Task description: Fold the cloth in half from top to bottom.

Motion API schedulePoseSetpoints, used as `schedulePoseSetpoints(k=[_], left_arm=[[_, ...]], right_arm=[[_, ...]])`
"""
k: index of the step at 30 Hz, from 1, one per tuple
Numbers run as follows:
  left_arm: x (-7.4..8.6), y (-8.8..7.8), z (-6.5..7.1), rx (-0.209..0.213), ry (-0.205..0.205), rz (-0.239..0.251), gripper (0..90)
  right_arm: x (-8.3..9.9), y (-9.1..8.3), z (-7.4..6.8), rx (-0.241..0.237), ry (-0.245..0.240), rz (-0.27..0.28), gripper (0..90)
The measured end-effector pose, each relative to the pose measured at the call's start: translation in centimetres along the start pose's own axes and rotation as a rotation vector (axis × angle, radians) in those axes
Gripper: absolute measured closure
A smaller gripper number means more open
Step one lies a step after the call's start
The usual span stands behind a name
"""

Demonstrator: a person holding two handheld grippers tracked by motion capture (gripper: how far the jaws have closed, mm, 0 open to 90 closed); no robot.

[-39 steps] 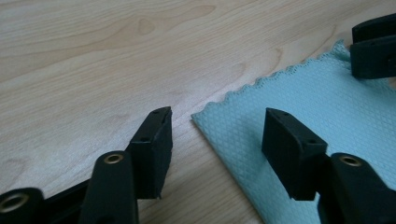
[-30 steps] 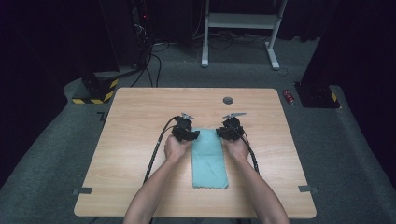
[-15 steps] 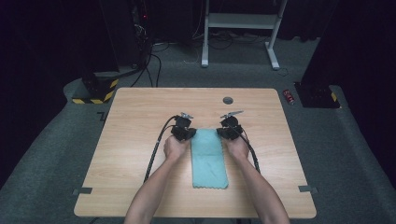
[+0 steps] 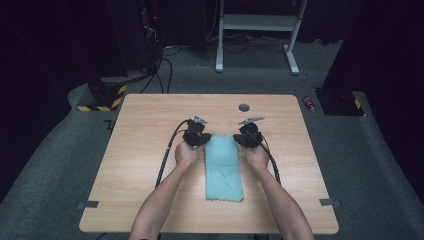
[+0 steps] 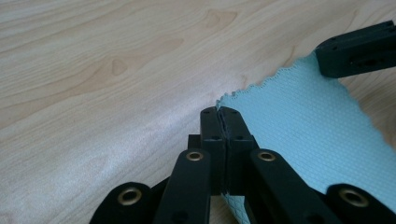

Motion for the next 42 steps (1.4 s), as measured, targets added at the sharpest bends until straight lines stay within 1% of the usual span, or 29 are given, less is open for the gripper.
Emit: schedulePoseSetpoints(k=[3,5,6,8,10,13,15,18,25,26,28,31,35,36,39,42], left_arm=[[-0.4,-0.1,-0.2,0.007,0.010,0.000,89.2],[-0.9,-0.3,-0.2,0.010,0.013,0.011,89.2],[-1.2,-0.4,-0.2,0.013,0.014,0.024,89.2],[-1.8,-0.6,-0.3,0.019,0.013,0.031,89.2],[-2.4,-1.0,-0.2,0.023,0.026,0.047,89.2],[-3.1,-1.7,0.1,0.048,0.029,0.081,89.3],[-3.2,-2.0,0.5,0.059,0.054,0.089,89.3],[-2.8,-2.6,1.2,0.087,0.089,0.095,89.3],[-2.1,-4.0,2.6,0.152,0.119,0.105,89.2],[-1.9,-4.3,2.8,0.158,0.130,0.103,89.2],[-1.5,-4.8,3.1,0.173,0.141,0.106,89.2],[-0.8,-5.5,3.4,0.195,0.138,0.116,89.2],[0.2,-6.2,3.9,0.208,0.155,0.108,89.2],[0.5,-6.4,4.0,0.212,0.159,0.106,89.2],[1.1,-6.8,4.4,0.222,0.167,0.105,89.2],[1.9,-7.3,5.0,0.228,0.190,0.097,89.2]], right_arm=[[-0.2,-0.3,0.2,0.004,0.008,0.015,90.0],[-0.3,-0.4,0.3,0.005,0.012,0.021,90.0],[-0.3,-0.4,0.4,0.006,0.010,0.027,90.0],[-0.4,-0.5,0.5,0.006,0.017,0.035,90.0],[-0.5,-0.7,0.6,0.004,0.022,0.046,90.0],[-0.8,-1.1,0.7,0.003,0.027,0.066,90.0],[-0.7,-1.4,0.7,0.001,0.024,0.071,90.0],[-0.5,-1.8,0.4,-0.006,0.007,0.079,90.0],[0.0,-3.0,-1.0,-0.026,-0.028,0.112,90.0],[0.0,-3.3,-1.2,-0.027,-0.036,0.119,90.0],[0.2,-3.8,-1.6,-0.032,-0.049,0.131,90.0],[0.9,-4.5,-2.0,-0.037,-0.065,0.139,90.0],[1.7,-5.4,-2.4,-0.039,-0.087,0.150,90.0],[1.9,-5.6,-2.5,-0.041,-0.086,0.150,90.0],[2.4,-6.1,-2.9,-0.042,-0.108,0.157,90.0],[3.1,-6.5,-3.3,-0.043,-0.116,0.162,90.0]])
Point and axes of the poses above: each handheld gripper's, and its own axes: y roughly forward along the jaws, x roughly out of its underside, z roughly to its right, the point moved 6 cm from there along y, roughly forward along the jaws, and after that the axes turned 2 degrees about -y, right-handed, at the moved point
